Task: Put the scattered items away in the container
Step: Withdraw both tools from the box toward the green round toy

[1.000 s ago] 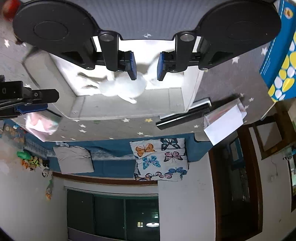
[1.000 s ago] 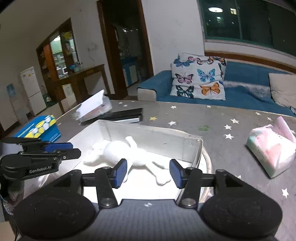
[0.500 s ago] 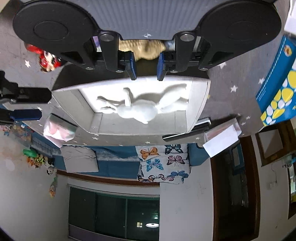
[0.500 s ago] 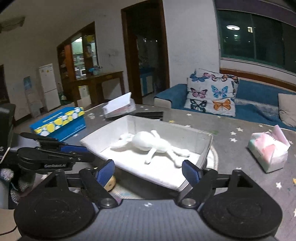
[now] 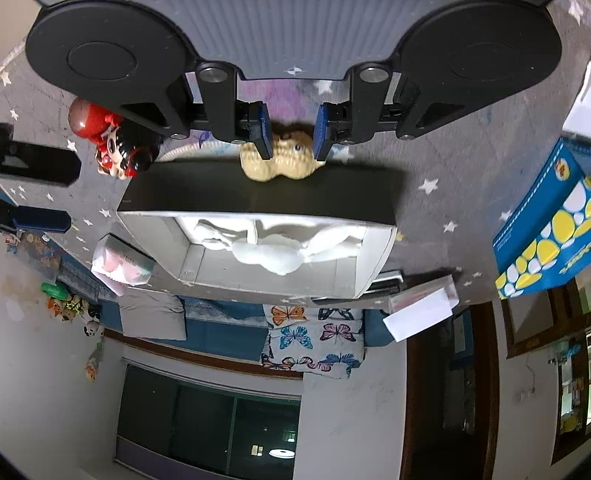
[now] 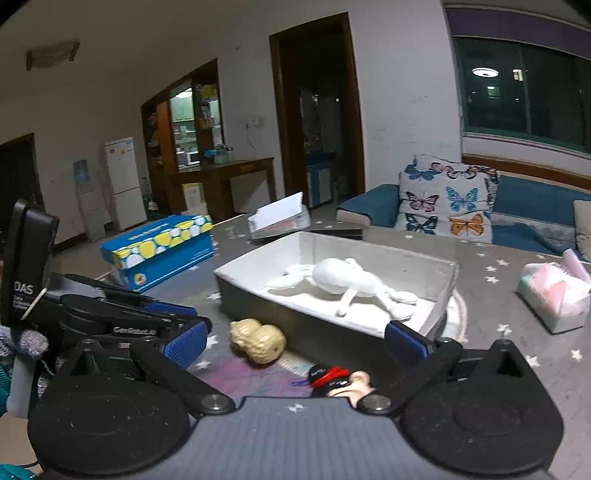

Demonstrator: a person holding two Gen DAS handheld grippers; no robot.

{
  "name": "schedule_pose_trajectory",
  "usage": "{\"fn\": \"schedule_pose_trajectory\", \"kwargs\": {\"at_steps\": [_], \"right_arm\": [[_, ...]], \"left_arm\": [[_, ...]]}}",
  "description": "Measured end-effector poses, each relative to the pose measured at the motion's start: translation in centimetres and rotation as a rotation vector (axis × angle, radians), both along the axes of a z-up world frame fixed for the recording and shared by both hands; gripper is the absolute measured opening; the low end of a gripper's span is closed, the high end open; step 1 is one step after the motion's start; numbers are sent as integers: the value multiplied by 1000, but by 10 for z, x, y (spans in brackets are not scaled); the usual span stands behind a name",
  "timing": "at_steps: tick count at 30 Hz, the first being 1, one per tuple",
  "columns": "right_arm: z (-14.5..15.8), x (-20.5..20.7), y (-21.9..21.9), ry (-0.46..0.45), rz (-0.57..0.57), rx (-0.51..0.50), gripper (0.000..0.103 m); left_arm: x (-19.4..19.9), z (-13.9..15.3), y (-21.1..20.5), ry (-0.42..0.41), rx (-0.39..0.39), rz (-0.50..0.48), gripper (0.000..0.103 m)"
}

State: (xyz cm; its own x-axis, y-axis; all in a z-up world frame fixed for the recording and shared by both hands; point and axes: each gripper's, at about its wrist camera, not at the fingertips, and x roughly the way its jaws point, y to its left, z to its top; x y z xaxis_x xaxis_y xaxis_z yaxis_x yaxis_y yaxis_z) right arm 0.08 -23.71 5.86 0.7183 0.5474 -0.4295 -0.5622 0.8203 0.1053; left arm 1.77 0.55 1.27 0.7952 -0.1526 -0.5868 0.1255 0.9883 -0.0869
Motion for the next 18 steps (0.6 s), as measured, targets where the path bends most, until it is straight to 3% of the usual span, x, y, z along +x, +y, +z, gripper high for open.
{"fn": "schedule_pose_trajectory", "kwargs": {"at_steps": [5, 18], "right_arm": [[-7, -16, 11, -27, 52, -13, 103], [-30, -40, 42, 25, 196, -106, 102]], "left_arm": [[-9, -3, 2, 15, -21, 11, 26], [-33, -3, 11, 25, -42, 12, 26]]}}
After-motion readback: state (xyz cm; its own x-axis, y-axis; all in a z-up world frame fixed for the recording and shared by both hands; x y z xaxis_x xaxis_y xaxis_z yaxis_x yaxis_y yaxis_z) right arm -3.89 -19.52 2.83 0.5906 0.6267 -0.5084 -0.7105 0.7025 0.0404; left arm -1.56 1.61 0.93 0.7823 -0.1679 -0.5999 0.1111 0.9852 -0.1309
